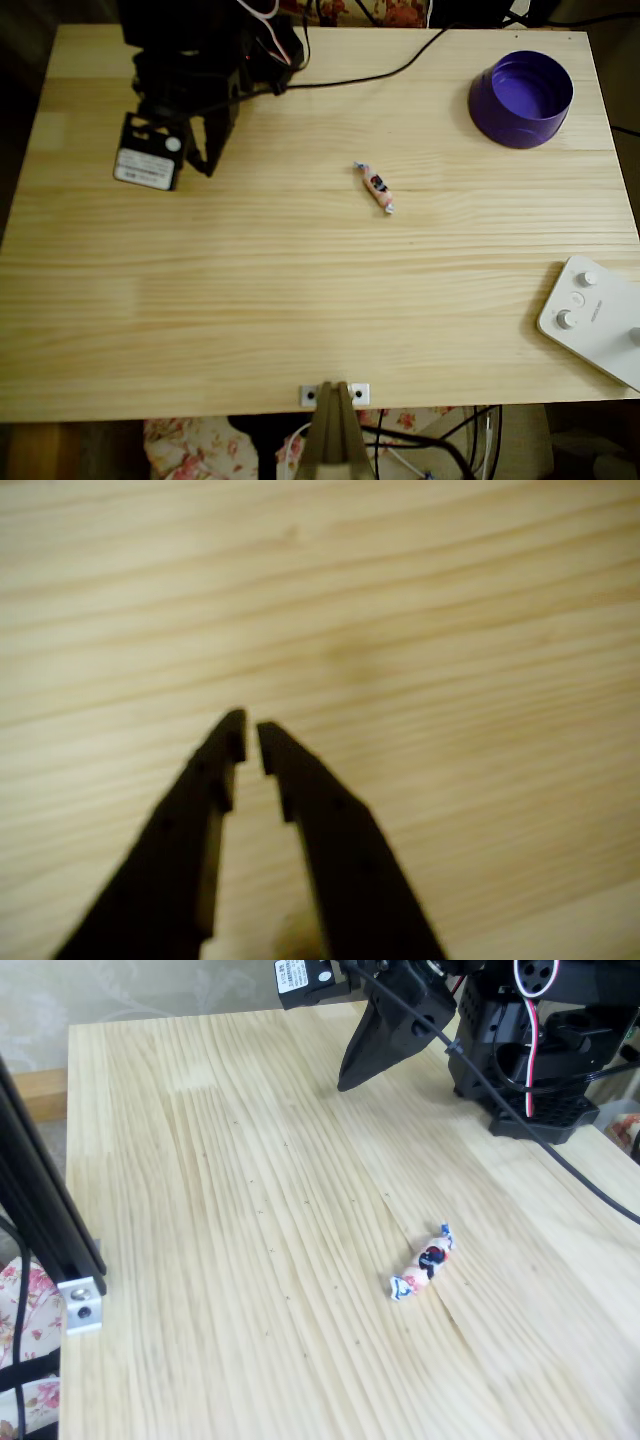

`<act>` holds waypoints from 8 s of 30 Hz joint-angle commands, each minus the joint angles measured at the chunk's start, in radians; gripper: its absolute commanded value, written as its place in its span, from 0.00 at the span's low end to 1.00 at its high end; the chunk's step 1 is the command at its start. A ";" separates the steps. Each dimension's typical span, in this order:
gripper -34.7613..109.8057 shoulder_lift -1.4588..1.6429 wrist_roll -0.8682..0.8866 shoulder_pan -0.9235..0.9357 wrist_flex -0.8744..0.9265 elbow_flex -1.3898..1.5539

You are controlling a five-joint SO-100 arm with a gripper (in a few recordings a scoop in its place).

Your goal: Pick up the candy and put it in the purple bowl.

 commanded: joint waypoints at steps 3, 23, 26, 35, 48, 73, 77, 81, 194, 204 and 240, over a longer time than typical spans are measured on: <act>0.24 0.014 -0.015 0.008 0.005 -0.012; 0.24 0.014 -0.038 -0.012 0.005 -0.012; 0.24 0.014 -0.038 -0.012 0.005 -0.011; 0.24 0.014 -0.034 -0.009 0.005 -0.011; 0.24 0.014 -0.026 -0.002 0.005 -0.011; 0.24 0.014 0.000 0.025 0.005 -0.011; 0.24 0.014 0.000 0.025 0.005 -0.011; 0.24 0.014 0.000 0.025 0.005 -0.011; 0.36 -1.243 0.552 -1.134 -0.121 -0.836; 0.41 -1.308 0.485 -1.118 -0.225 -0.838; 0.38 -1.493 0.456 -1.069 -0.308 -0.810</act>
